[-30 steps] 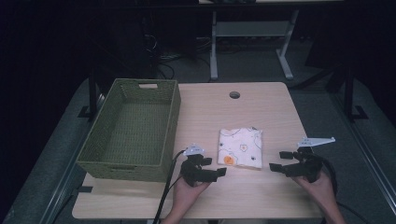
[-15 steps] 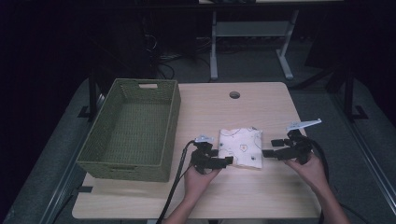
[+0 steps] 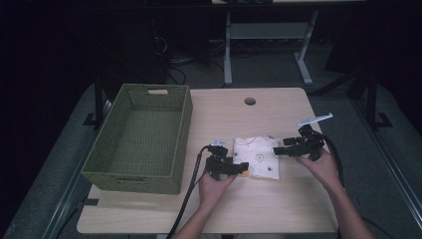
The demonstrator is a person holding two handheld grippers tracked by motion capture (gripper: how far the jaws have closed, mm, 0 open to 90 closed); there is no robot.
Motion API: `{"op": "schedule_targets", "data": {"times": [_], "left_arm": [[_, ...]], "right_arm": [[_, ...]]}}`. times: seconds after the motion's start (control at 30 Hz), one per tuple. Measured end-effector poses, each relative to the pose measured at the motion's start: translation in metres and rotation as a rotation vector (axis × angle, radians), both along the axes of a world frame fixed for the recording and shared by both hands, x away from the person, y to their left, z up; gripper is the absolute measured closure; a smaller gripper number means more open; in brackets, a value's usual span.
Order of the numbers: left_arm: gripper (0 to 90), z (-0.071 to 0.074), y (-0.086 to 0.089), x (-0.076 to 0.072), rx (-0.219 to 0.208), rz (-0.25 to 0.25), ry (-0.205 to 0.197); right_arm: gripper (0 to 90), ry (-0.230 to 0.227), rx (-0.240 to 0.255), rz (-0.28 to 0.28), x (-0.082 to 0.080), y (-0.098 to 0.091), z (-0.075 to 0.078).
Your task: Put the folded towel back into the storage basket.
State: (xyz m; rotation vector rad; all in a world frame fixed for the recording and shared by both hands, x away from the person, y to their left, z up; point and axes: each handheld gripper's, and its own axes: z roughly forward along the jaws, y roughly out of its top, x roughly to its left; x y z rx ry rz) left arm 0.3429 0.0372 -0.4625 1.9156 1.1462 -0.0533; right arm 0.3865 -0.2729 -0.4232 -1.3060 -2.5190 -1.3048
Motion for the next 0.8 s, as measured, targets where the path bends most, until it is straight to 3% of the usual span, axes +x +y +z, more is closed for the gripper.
{"op": "schedule_targets", "data": {"times": [0.43, 0.8], "left_arm": [[34.9, -0.006, -0.001, 0.002, 0.042, 0.014, 0.021], [43.9, -0.007, -0.002, 0.003, 0.05, 0.017, 0.016]], "right_arm": [[30.5, 0.035, -0.077, -0.048, 0.032, 0.018, -0.02], [37.2, 0.031, -0.169, -0.069, 0.039, 0.028, -0.03]]}}
